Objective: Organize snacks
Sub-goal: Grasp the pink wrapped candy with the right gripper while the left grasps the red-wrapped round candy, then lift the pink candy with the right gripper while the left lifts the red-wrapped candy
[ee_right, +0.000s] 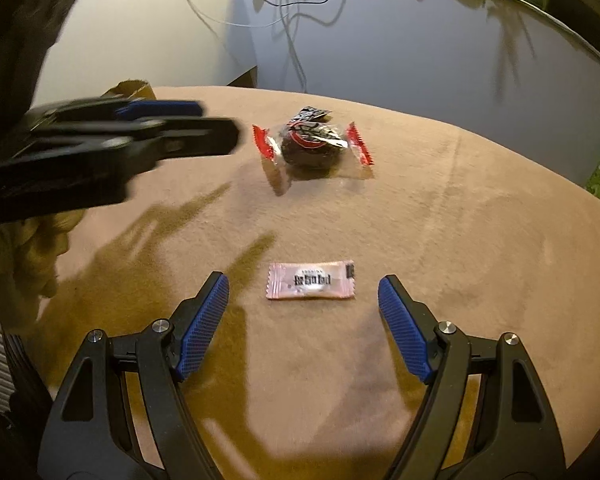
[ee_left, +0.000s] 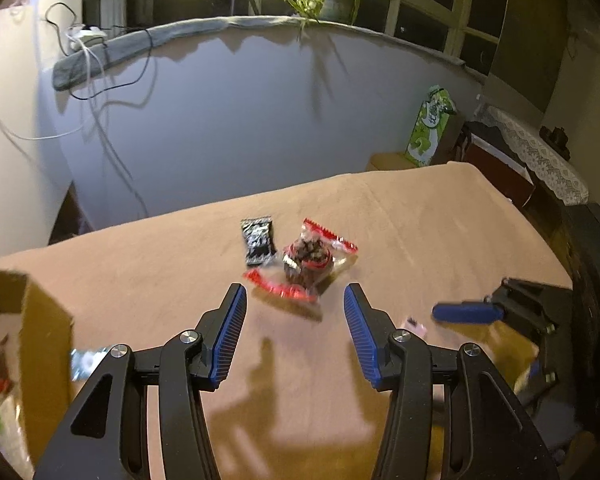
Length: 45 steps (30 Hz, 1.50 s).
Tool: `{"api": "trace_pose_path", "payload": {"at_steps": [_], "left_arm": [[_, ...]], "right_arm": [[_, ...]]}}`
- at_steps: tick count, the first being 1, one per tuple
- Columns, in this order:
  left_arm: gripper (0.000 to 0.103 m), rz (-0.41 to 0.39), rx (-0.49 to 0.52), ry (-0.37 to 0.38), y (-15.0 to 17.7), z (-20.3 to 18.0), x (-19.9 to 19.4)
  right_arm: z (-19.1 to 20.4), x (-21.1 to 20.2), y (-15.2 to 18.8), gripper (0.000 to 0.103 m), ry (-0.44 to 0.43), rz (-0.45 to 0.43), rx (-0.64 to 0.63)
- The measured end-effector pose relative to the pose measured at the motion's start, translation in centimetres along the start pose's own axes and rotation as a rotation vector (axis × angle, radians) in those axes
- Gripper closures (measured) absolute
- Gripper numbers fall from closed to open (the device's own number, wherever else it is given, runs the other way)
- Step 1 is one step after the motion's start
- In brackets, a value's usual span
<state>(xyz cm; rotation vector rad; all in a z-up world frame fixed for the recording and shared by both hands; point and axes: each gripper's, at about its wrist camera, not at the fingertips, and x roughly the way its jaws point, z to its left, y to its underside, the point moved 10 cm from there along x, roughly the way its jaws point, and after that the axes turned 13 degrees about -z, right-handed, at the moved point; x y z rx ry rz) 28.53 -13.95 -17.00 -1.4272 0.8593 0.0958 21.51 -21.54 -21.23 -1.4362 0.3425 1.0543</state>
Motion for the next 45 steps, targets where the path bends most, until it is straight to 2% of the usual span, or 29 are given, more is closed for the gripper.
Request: {"api": "trace_pose_path", "payload": {"at_steps": [7, 14, 20, 22, 25, 34, 36, 42, 44, 45], "left_arm": [[0.053, 0.013, 0.042, 0.012, -0.6, -0.4, 2.9], [0.053, 0.05, 0.074, 0.016, 0.2, -0.6, 4.9], [0.054, 0.07, 0.082, 0.021, 0.9, -0.8, 5.7], [0.06, 0.069, 0.082, 0.017, 1.0, -0.7, 5.8], [0.063, 0.068, 0.083, 0.016, 1.0, -0.7, 5.8], [0.066, 0.062, 0.099, 0.006, 1.2, -0.8, 5.3], [0.067, 0.06, 0.095, 0.004, 1.3, -0.7, 4.9], [0.068, 0.054, 0.086, 0.0, 2.1, -0.7, 3.4], [0.068, 0.048, 0.075, 0.002, 2.2, -0.6, 2.7], [0.068, 0.045, 0.072, 0.002, 2.2, -0.6, 2.3]], "right_arm": [[0.3, 1.3, 0.1, 0.023, -0.02, 0.016, -0.013], [0.4, 1.3, 0.1, 0.025, -0.025, 0.014, -0.021], [0.2, 1.5, -0.1, 0.035, -0.008, 0.015, -0.042], [0.2, 1.6, -0.2, 0.04, -0.004, 0.016, -0.045], [0.1, 1.6, -0.3, 0.047, 0.009, 0.017, -0.058], [0.3, 0.8, 0.3, 0.065, 0.039, 0.018, -0.095], [0.4, 0.7, 0.3, 0.066, 0.036, 0.018, -0.099], [0.2, 0.2, 0.3, 0.068, 0.022, 0.015, -0.065], [0.2, -0.1, 0.3, 0.071, 0.015, 0.011, -0.041], [0.1, -0.3, 0.3, 0.078, 0.007, 0.006, -0.024]]}}
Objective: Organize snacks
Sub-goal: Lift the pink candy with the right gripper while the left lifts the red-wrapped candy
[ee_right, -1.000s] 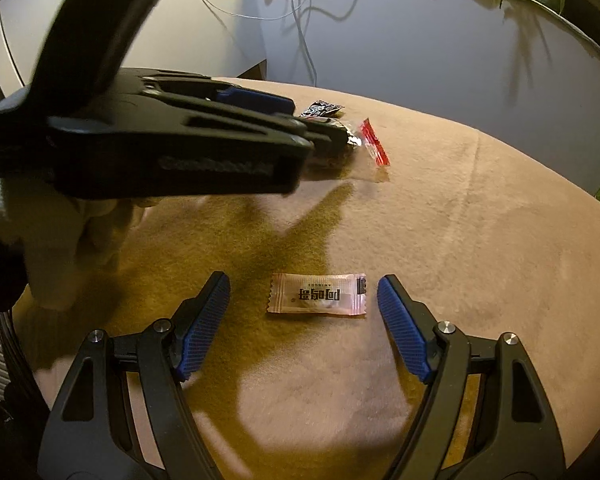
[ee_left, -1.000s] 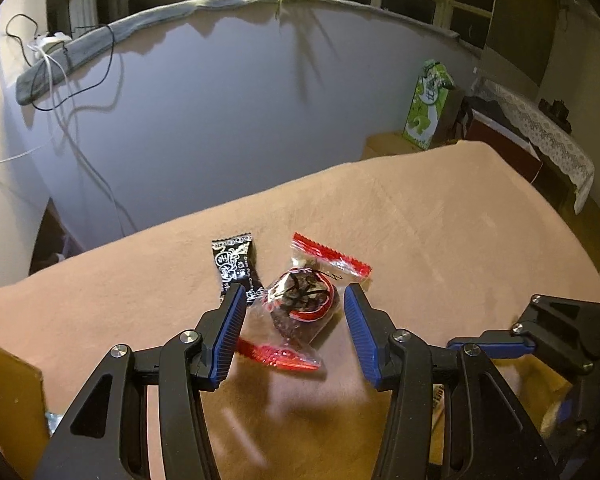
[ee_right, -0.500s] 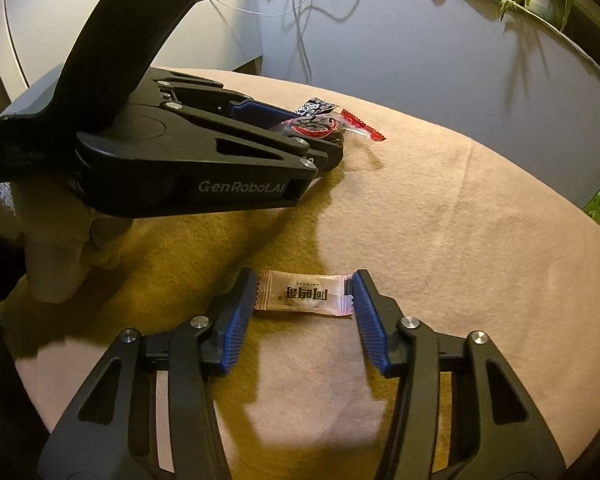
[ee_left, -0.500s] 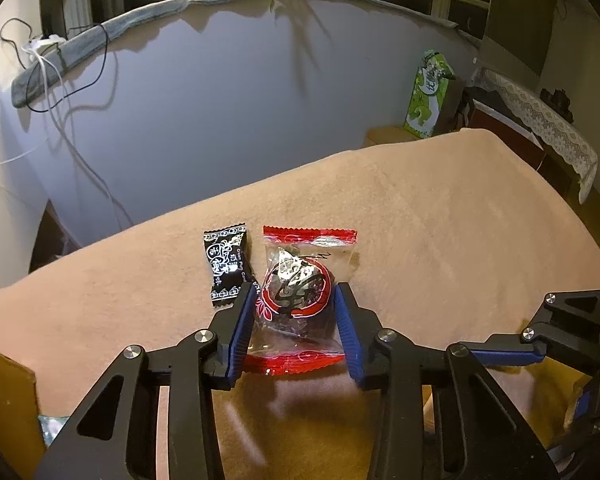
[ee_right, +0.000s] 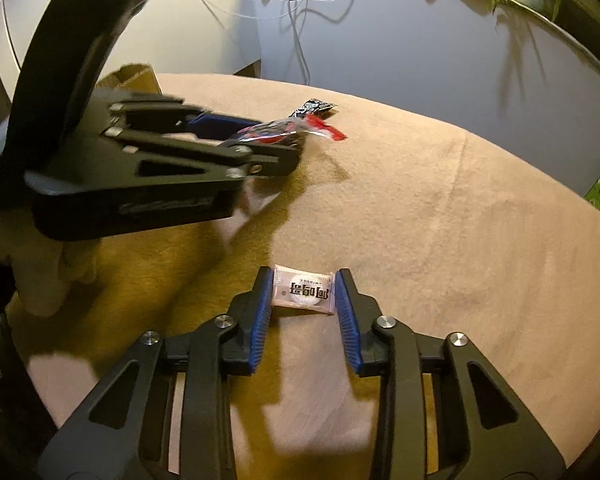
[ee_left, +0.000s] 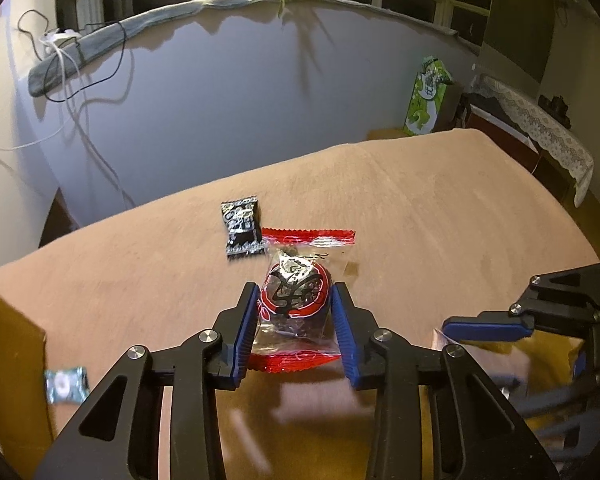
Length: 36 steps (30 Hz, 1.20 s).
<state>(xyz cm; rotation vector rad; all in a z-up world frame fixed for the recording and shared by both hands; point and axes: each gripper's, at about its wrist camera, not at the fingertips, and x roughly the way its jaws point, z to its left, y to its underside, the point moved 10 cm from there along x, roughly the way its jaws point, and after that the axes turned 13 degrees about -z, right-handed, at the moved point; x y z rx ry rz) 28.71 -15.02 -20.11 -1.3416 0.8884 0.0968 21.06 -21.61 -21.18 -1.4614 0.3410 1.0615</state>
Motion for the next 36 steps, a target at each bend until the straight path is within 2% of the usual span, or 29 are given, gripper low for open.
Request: {"api": "trace_pose_path", "payload": {"at_steps": [3, 7, 11, 17, 21, 27, 36], "left_arm": [[0.068, -0.007, -0.008, 0.001, 0.2, 0.0, -0.9], [0.068, -0.008, -0.009, -0.005, 0.5, 0.1, -1.5], [0.068, -0.015, -0.01, -0.01, 0.4, 0.3, -2.0], [0.068, -0.019, -0.012, -0.007, 0.4, 0.2, -1.9], [0.068, -0.012, -0.007, -0.002, 0.7, -0.1, -1.6], [0.068, -0.025, -0.019, -0.001, 0.6, 0.0, -2.2], [0.068, -0.074, -0.053, -0.016, 0.0, 1.2, -5.5]], "right_arm": [[0.1, -0.6, -0.1, 0.083, -0.007, -0.017, 0.023], [-0.2, -0.8, -0.2, 0.084, -0.004, -0.024, 0.058], [-1.2, -1.7, -0.6, 0.093, -0.007, -0.061, 0.128], [-3.8, -1.8, 0.1, 0.094, 0.026, -0.046, 0.172], [-4.2, -1.4, 0.3, 0.097, 0.025, -0.038, 0.175], [-4.1, -2.1, 0.0, 0.098, 0.031, -0.065, 0.18], [-2.0, -4.1, -2.0, 0.098, 0.038, -0.117, 0.14]]}}
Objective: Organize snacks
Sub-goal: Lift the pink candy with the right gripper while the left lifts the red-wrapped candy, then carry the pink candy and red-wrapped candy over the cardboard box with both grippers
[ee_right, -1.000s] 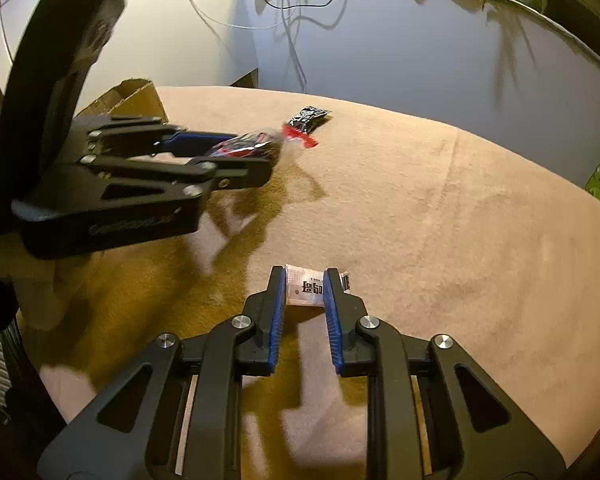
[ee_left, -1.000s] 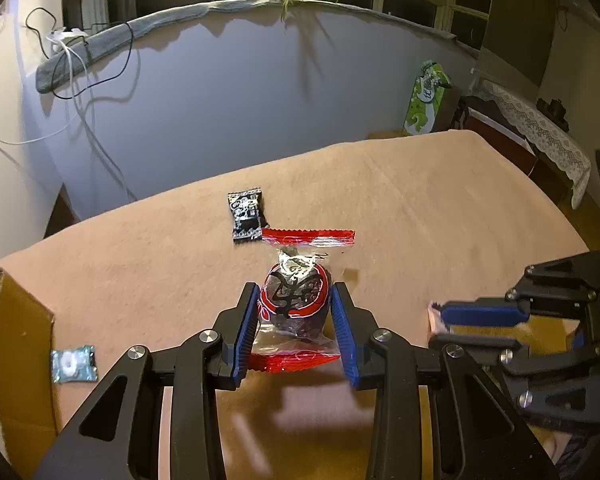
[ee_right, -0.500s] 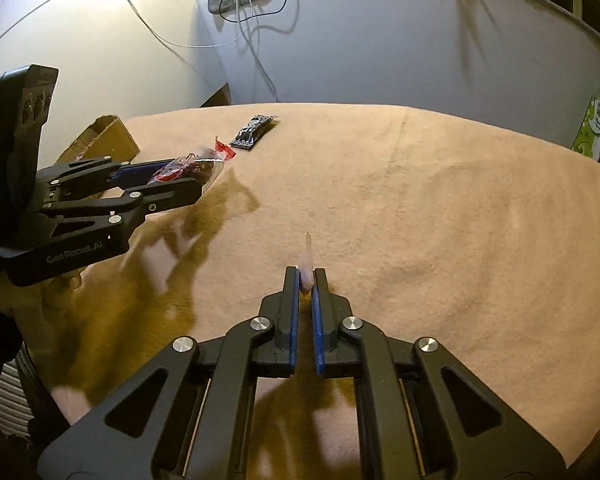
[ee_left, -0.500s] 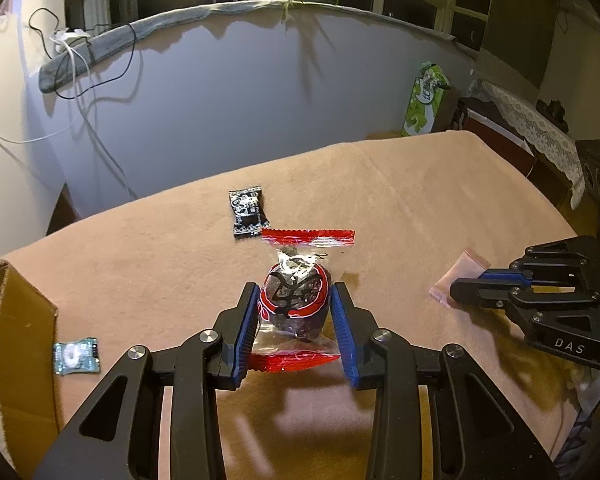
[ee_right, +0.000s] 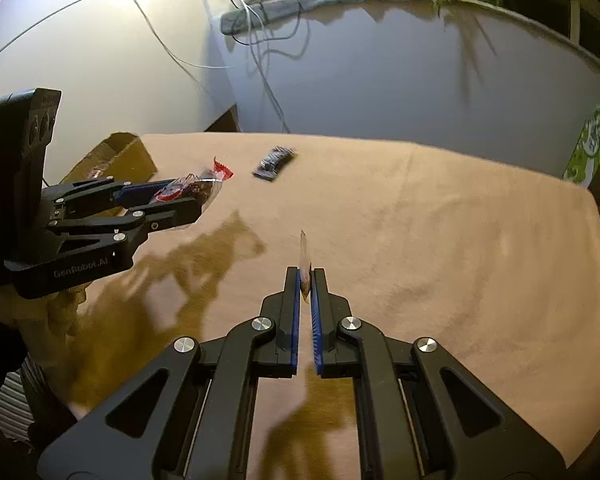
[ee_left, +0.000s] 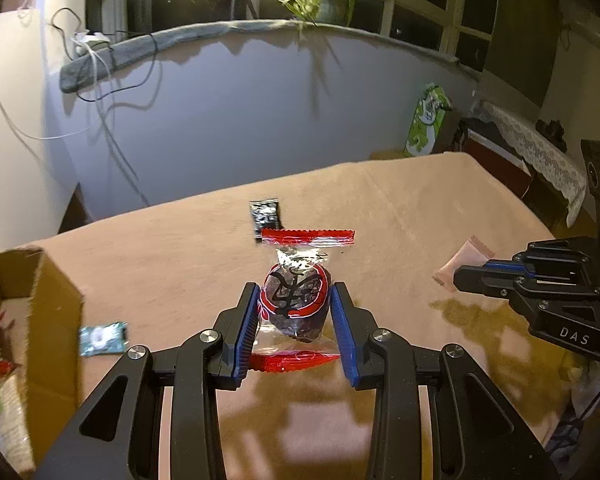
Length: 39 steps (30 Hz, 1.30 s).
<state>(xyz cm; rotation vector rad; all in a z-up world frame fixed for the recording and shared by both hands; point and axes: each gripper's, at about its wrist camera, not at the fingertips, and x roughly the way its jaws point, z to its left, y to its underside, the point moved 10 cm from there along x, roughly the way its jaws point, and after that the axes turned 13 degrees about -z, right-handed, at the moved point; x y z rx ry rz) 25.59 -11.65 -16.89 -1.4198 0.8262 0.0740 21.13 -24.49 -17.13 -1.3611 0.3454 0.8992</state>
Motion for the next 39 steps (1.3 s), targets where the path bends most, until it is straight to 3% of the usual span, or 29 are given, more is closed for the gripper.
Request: {"api": "trace_pose_path", "payload": {"at_steps": [12, 25, 39], "left_arm": [[0.068, -0.078, -0.038, -0.071, -0.5, 3.8, -6.8], [0.068, -0.123, -0.102, -0.196, 1.2, 10.6, -13.6], [0.069, -0.125, -0.167, -0.295, 4.1, 17.0, -17.4]], "right_arm": [[7.8, -0.5, -3.0, 0.098, -0.079, -0.048, -0.081], [17.9, 0.7, -4.9, 0.098, -0.201, -0.067, -0.175], [26.0, 4.8, -6.1, 0.098, -0.287, -0.039, -0.24]]}}
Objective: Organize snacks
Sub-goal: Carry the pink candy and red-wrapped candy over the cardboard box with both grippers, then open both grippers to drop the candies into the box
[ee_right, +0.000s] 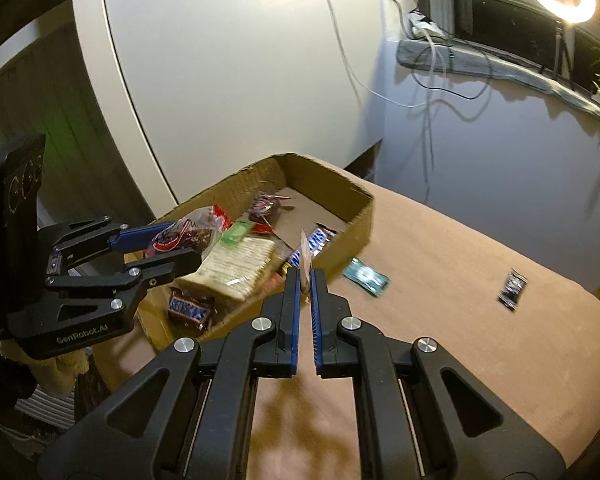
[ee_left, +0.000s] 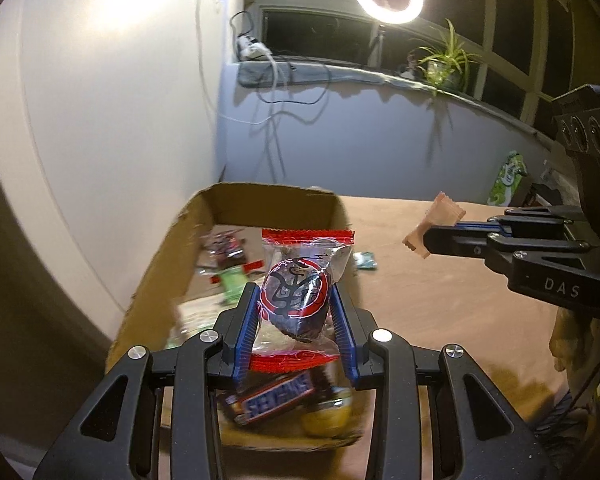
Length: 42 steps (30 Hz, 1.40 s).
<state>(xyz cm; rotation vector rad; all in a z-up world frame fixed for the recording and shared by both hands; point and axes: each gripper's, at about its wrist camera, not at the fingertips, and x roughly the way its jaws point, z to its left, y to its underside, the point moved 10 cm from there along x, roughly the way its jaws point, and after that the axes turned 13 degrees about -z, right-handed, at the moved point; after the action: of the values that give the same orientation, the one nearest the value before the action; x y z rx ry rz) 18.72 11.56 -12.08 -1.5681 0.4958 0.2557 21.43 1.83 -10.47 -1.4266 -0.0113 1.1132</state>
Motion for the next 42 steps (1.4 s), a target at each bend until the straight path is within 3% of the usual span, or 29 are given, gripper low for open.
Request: {"api": "trace_pose_path", "payload": {"at_steps": [13, 27, 29, 31, 32, 34, 39, 42], "left_arm": [[0.069, 0.013, -0.048, -0.038, 1.1, 4.3, 0.2], [0.067, 0.017, -0.048, -0.048, 1.3, 4.7, 0.6], [0.067, 0.018, -0.045, -0.055, 1.3, 4.7, 0.6], [0.066, 0.018, -0.042, -0.057, 1.3, 4.7, 0.6], [0.064, 0.018, -0.041, -0.058, 1.3, 4.7, 0.7], [0.052, 0.016, -0.042, -0.064, 1.2, 4.8, 0.6], [0.052, 0.015, -0.043, -0.069, 1.2, 4.9, 0.6], [0.051, 0.014, -0.043, -0.071, 1.2, 4.9, 0.6]], "right_arm": [[3.2, 6.0, 0.0, 0.098, -0.051, 0.06, -0.029], [4.2, 8.1, 0.5, 0.098, -0.075, 0.097, -0.024], [4.0, 8.1, 0.6, 0.091, -0.071, 0.098, -0.021], [4.0, 8.0, 0.6, 0.062, -0.07, 0.097, -0.016], [4.0, 8.0, 0.5, 0.056, -0.071, 0.092, -0.014], [3.9, 7.9, 0.4, 0.051, -0.067, 0.085, -0.014], [3.8, 7.5, 0.4, 0.034, -0.054, 0.076, -0.013], [3.5, 7.1, 0.2, 0.032, -0.051, 0.069, -0.014]]}}
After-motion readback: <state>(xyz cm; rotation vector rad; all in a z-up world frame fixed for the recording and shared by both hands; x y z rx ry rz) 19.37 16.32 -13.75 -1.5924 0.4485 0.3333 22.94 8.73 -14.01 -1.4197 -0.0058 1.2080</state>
